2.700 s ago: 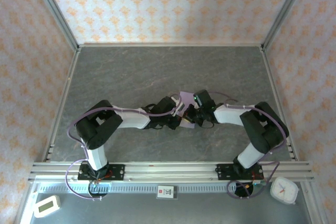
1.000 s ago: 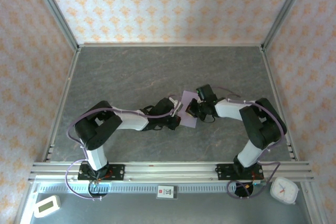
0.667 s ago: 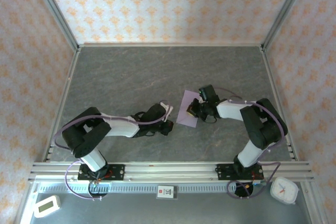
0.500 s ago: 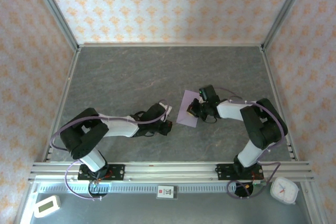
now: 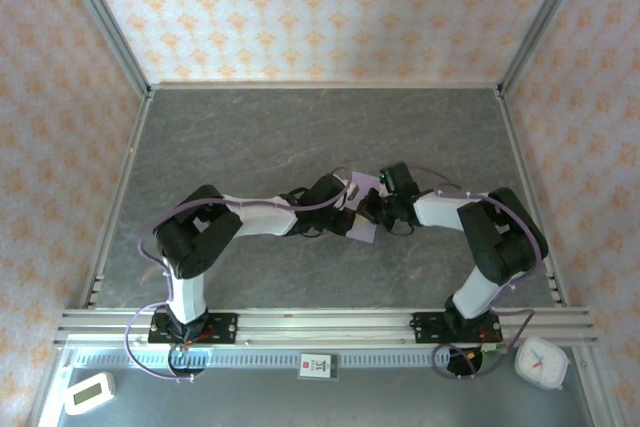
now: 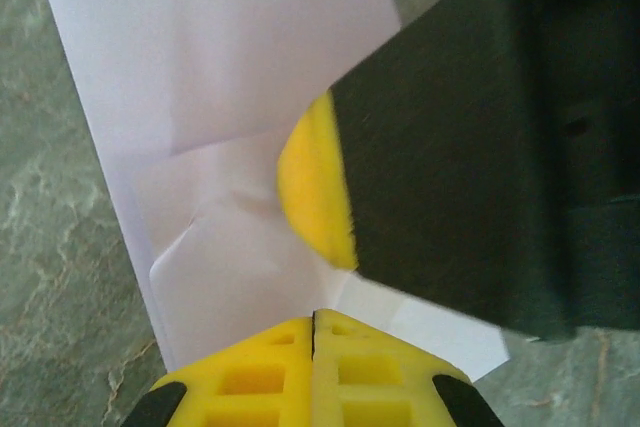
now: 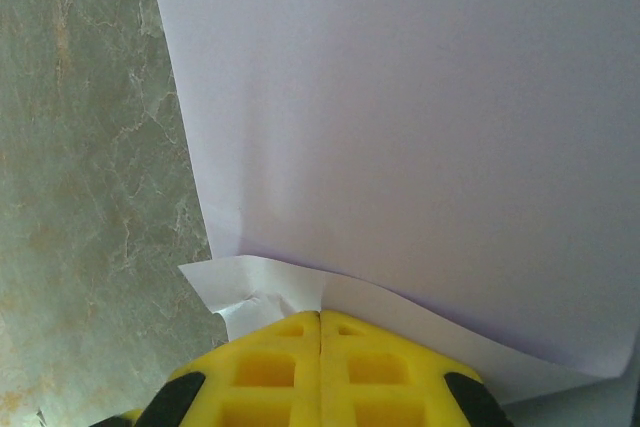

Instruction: Fold a paper plane with a square sheet of paper (pick it up from the middle)

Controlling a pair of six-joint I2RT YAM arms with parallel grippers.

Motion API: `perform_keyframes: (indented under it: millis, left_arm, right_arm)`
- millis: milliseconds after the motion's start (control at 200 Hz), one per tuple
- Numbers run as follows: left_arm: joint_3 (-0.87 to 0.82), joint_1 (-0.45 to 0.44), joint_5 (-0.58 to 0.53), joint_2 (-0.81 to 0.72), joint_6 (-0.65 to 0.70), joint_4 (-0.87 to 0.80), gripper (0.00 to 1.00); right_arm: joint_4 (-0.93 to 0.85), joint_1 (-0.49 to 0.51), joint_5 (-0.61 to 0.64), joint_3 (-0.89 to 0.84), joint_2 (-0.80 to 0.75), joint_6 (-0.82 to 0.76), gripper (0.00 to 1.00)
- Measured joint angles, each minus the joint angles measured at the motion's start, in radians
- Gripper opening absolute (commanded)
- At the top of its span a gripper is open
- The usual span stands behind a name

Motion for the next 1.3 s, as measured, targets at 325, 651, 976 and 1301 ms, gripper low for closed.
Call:
perform_keyframes:
  millis: [325,651,976,1301]
  left_arm:
    - [-0.180,0.000,0.008,-0.085,-0.034,0.113,0.00]
    - [-0.142,0.005,0.010,-0.179,-0.109,-0.013,0.00]
    - [0.051,0.037,0.007,-0.081,-0.031,-0.048,0.00]
    - [-0.004,0.051,-0.010,-0.111,-0.002,-0.092,0.00]
  right_arm:
    - [-0.112,-0.042,-0.022,0.066,0.005,-0.046,0.00]
    - [-0.207,-0.114,-0.008,0.180,-0.068,-0.088,0.00]
    - [-0.183,-0.114,-0.017,-0.072,-0.254,-0.008,0.08]
    - [-0.168,-0.079,-0.018,-0.217,-0.380,0.068,0.10]
